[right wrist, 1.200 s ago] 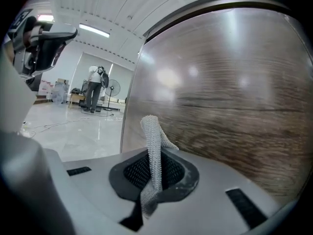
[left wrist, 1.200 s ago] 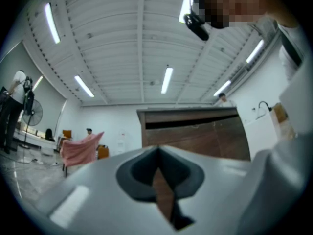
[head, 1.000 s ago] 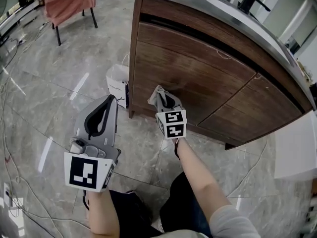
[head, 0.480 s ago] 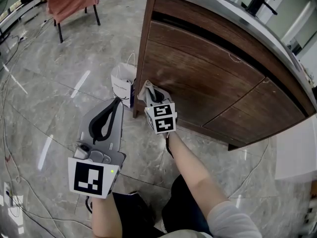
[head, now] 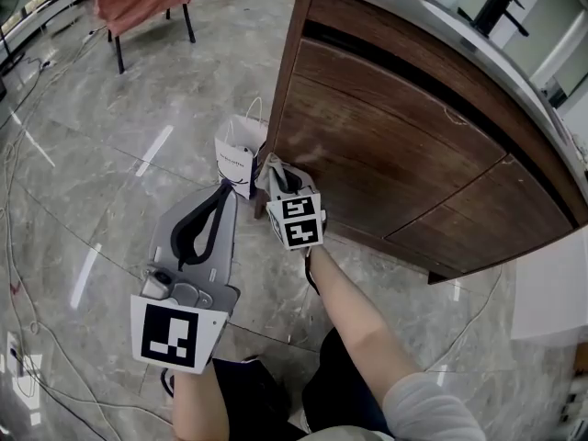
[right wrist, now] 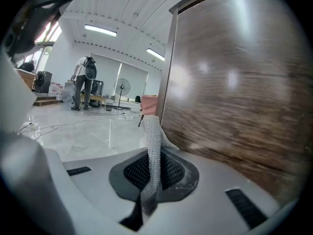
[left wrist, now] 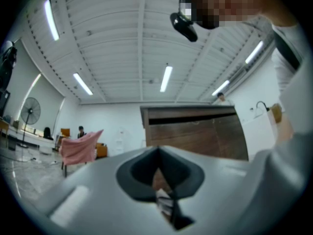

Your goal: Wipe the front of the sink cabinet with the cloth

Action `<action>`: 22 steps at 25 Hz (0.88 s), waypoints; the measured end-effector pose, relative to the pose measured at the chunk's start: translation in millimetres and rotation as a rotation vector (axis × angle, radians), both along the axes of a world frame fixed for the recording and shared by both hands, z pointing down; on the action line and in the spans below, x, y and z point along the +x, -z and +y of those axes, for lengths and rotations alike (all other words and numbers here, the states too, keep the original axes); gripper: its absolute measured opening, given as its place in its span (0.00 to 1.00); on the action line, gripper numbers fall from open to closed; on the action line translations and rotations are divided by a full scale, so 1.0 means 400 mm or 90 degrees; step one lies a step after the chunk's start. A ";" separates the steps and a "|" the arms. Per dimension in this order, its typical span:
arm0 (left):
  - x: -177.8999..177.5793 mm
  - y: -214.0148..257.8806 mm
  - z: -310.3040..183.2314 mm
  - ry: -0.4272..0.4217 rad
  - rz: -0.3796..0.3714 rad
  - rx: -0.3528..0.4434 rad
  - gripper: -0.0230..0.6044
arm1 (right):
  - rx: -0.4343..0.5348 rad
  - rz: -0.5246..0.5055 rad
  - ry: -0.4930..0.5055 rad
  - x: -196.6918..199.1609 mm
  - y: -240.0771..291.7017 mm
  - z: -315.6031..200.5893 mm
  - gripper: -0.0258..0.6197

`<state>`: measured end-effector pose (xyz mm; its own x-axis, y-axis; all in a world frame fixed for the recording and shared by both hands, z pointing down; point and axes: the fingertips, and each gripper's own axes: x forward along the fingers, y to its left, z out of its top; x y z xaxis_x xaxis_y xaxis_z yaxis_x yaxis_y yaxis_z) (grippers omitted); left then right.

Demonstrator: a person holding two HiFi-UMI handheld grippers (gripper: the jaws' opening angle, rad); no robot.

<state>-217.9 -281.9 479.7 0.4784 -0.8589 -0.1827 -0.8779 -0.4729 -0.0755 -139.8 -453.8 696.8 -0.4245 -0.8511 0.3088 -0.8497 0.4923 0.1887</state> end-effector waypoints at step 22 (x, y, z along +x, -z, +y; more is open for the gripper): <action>0.042 0.002 -0.011 -0.017 -0.008 -0.001 0.04 | -0.051 0.038 -0.031 0.115 -0.120 0.041 0.05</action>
<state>-201.2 -286.3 479.0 0.5030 -0.8464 -0.1750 -0.8642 -0.4959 -0.0857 -94.0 -437.6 744.9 -0.3624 -0.8418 0.4002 -0.8616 0.4663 0.2007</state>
